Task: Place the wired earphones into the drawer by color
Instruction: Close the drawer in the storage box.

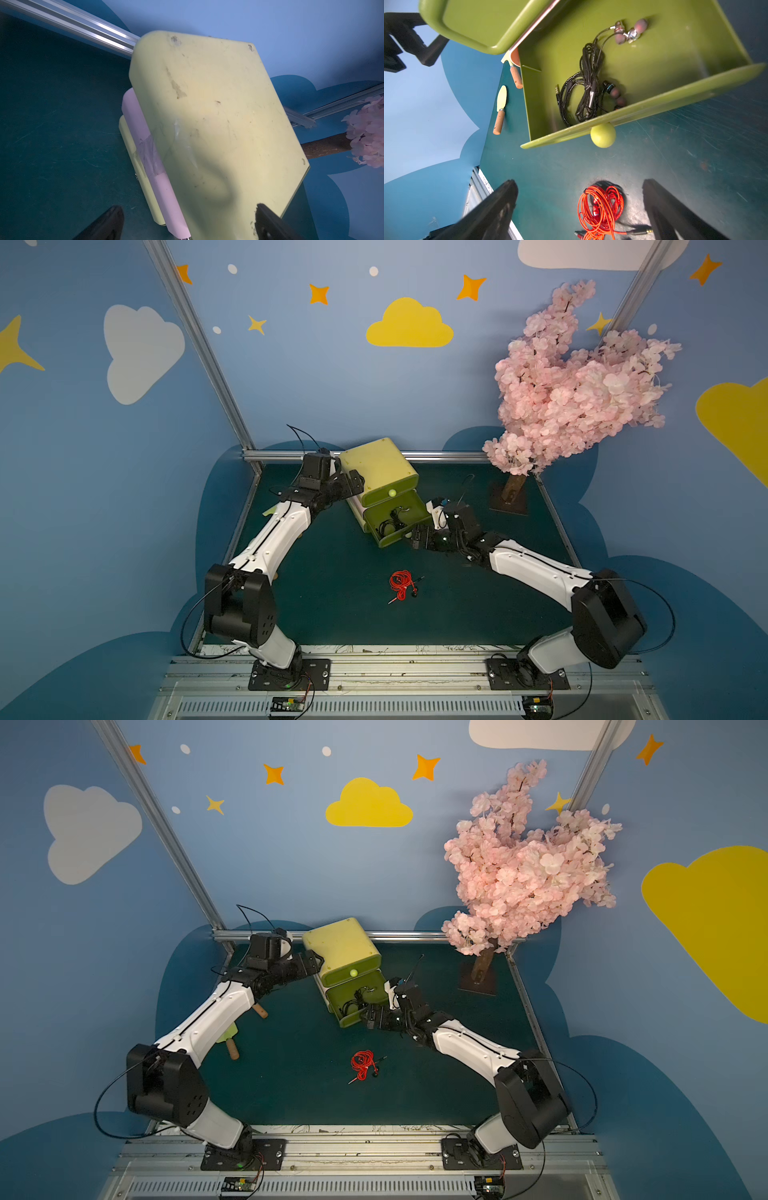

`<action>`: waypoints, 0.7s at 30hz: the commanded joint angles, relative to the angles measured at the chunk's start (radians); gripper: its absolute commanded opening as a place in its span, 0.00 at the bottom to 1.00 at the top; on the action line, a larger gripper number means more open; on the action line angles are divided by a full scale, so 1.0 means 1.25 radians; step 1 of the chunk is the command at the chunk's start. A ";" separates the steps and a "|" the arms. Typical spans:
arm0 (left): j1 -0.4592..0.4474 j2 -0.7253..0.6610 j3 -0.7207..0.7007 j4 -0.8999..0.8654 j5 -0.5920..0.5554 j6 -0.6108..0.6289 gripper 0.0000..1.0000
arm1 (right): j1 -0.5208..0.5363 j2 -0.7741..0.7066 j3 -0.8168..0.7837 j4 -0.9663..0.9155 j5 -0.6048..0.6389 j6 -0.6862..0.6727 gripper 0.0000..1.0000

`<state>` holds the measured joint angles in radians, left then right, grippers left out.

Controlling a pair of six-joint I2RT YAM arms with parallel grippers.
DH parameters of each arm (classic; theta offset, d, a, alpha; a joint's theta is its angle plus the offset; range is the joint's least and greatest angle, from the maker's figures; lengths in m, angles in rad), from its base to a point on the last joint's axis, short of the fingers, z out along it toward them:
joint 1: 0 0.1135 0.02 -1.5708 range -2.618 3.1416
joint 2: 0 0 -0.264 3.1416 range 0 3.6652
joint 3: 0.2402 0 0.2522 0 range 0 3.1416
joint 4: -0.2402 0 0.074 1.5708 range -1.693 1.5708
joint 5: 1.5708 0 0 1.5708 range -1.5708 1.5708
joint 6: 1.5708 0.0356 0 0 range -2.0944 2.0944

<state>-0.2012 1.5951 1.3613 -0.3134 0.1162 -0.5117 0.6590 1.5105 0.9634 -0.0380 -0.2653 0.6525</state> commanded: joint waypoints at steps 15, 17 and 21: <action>0.001 0.024 -0.002 -0.007 0.013 0.016 1.00 | -0.003 0.077 0.080 0.077 -0.004 0.016 0.98; 0.001 0.021 -0.004 -0.007 0.011 0.016 1.00 | -0.004 0.084 0.084 0.089 0.002 0.015 0.98; 0.001 0.020 -0.007 -0.009 0.010 0.018 1.00 | -0.006 0.095 0.090 0.111 0.008 0.009 0.98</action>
<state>-0.2012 1.6222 1.3613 -0.3069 0.1276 -0.5037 0.6559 1.6131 1.0492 0.0505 -0.2699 0.6731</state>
